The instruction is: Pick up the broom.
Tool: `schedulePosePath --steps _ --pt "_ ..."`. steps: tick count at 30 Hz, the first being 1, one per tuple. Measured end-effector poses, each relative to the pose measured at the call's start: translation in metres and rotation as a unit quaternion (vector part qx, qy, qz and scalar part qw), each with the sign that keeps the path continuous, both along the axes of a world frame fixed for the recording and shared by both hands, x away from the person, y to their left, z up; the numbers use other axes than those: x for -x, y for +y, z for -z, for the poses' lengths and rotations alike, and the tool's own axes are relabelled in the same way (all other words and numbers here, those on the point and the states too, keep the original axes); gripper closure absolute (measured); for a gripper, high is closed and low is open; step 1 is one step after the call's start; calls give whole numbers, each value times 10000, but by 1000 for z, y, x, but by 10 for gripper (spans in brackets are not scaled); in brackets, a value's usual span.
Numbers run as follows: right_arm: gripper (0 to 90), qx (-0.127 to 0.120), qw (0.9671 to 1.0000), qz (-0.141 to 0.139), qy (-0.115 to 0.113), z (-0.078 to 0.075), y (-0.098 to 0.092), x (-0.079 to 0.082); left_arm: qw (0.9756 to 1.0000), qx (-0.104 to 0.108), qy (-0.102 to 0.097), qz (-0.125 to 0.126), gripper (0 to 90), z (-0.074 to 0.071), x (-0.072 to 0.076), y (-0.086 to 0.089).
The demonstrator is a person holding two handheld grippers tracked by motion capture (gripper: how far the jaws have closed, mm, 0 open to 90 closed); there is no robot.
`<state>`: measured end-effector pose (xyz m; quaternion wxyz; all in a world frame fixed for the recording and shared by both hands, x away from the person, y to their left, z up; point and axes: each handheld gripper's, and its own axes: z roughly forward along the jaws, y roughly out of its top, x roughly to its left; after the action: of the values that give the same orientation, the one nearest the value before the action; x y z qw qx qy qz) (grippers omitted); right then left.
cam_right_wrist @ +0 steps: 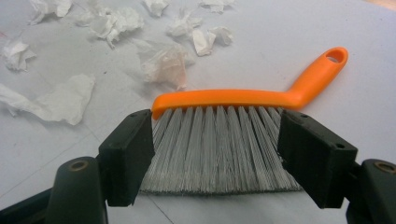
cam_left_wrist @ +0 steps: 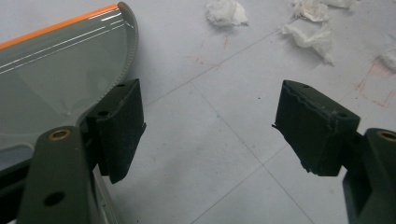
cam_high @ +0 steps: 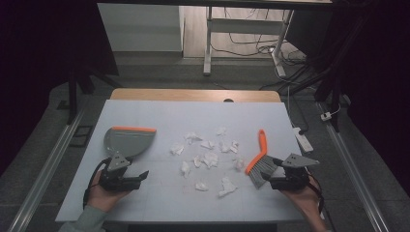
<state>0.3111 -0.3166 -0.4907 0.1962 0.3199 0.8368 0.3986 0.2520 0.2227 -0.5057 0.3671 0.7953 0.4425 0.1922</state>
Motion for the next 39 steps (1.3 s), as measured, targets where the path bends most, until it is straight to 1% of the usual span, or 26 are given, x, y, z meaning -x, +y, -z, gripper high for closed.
schedulePosePath --steps 5,7,10,15,19,23,25,29,30,31,34,37,38,39 --pt "287 29 10000 -13 -12 0 0 0 10000 -5 5 13 253 1 -3 -1" --pt "283 82 10000 24 -26 0 0 0 10000 -30 -2 17 253 1 -3 -1" --pt "279 52 10000 44 12 0 0 0 10000 -6 -10 18 253 1 -4 0" --pt "279 87 9999 86 -16 0 0 0 10000 -12 -52 20 251 1 -4 1" --pt "279 90 9999 110 12 0 0 0 9999 -25 -98 23 246 0 -4 1" --pt "280 78 9998 164 -25 -1 0 1 9999 -36 -121 25 244 0 -5 1" --pt "282 106 9998 141 -27 -1 0 1 9999 -60 -135 65 242 -3 -9 -1" --pt "283 169 9996 199 -72 -1 3 1 9998 -88 -168 106 241 -4 -10 -3" --pt "295 135 9996 249 -99 -3 4 2 9998 -86 -122 105 239 -3 -9 -2" --pt "295 122 9996 248 -115 -3 4 1 9998 -86 -122 105 239 -3 -9 -2" --pt "294 41 9996 277 -39 -9 6 -1 9998 -83 -113 107 239 -3 -8 -2" --pt "294 60 9994 329 13 -16 9 -3 9998 -90 -126 108 239 -4 -8 -2" --pt "294 60 9994 329 13 -16 9 -3 9998 -85 -123 97 239 -4 -7 -1" --pt "296 102 9992 375 83 -21 10 -5 9999 -70 -123 81 240 -5 -7 -1"
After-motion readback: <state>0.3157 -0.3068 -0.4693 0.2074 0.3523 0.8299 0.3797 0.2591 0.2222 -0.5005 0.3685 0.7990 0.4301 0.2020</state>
